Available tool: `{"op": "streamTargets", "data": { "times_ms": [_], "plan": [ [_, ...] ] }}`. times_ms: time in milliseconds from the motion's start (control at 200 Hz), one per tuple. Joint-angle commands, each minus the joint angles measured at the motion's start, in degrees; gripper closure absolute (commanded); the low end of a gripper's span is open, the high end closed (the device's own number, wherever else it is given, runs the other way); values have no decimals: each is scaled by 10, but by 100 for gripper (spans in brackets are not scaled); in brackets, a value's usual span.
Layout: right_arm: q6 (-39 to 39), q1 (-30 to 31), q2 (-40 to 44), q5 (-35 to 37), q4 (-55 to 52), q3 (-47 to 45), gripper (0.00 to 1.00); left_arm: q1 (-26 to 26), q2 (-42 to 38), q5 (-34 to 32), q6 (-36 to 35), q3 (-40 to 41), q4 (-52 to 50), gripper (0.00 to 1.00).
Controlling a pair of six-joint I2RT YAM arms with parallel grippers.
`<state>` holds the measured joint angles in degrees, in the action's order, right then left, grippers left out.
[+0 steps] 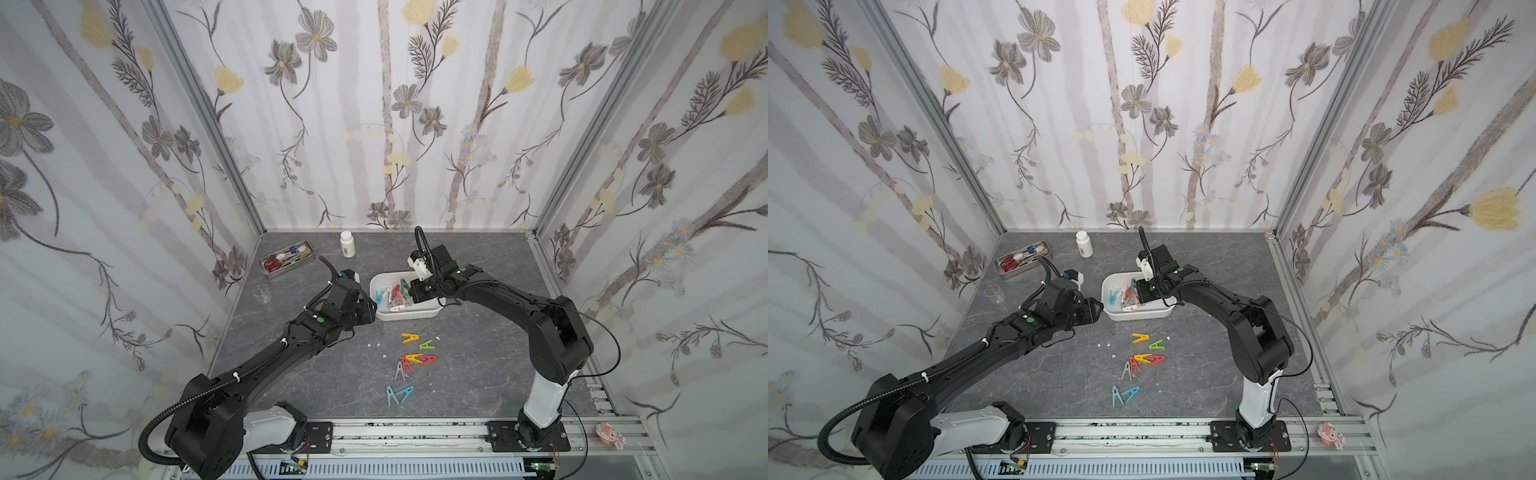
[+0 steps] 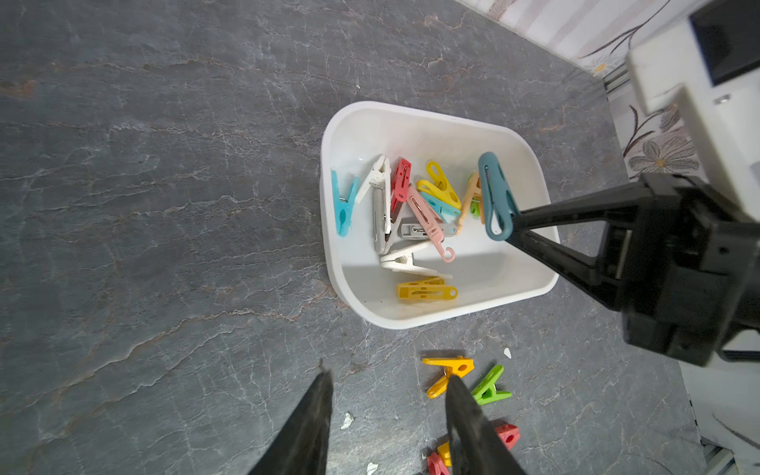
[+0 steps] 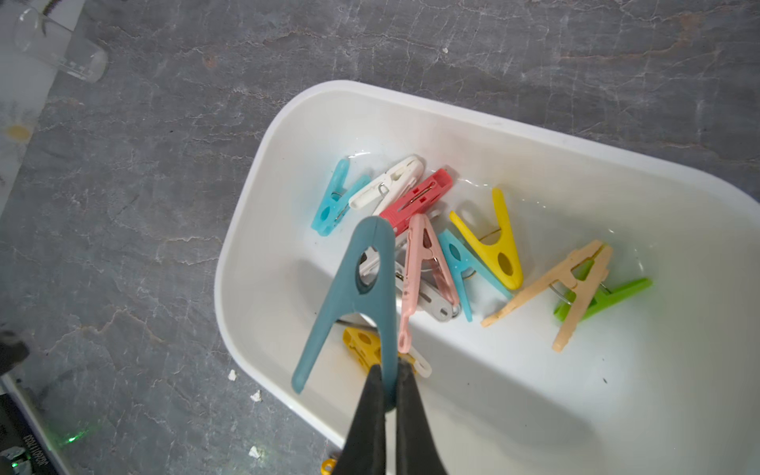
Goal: Put the clothespins into the storage box
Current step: Place the clothespin in the storage box.
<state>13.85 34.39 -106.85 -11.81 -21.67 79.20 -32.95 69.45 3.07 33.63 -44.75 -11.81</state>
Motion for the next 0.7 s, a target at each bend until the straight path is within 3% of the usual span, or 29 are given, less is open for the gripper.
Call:
{"op": "streamTargets", "data": {
  "times_ms": [0,320,435,694],
  "plan": [
    [-16,-1,-18,18,12,11,100,0,-6,3,27,12,-9,55],
    [-21,0,-40,13,16,14,100,0,-19,-1,37,19,-31,55],
    [-21,0,-33,18,15,14,79,-1,-18,1,36,15,-44,54],
    [-25,0,-5,25,8,11,74,-1,-15,10,35,16,-54,54]
  ]
}}
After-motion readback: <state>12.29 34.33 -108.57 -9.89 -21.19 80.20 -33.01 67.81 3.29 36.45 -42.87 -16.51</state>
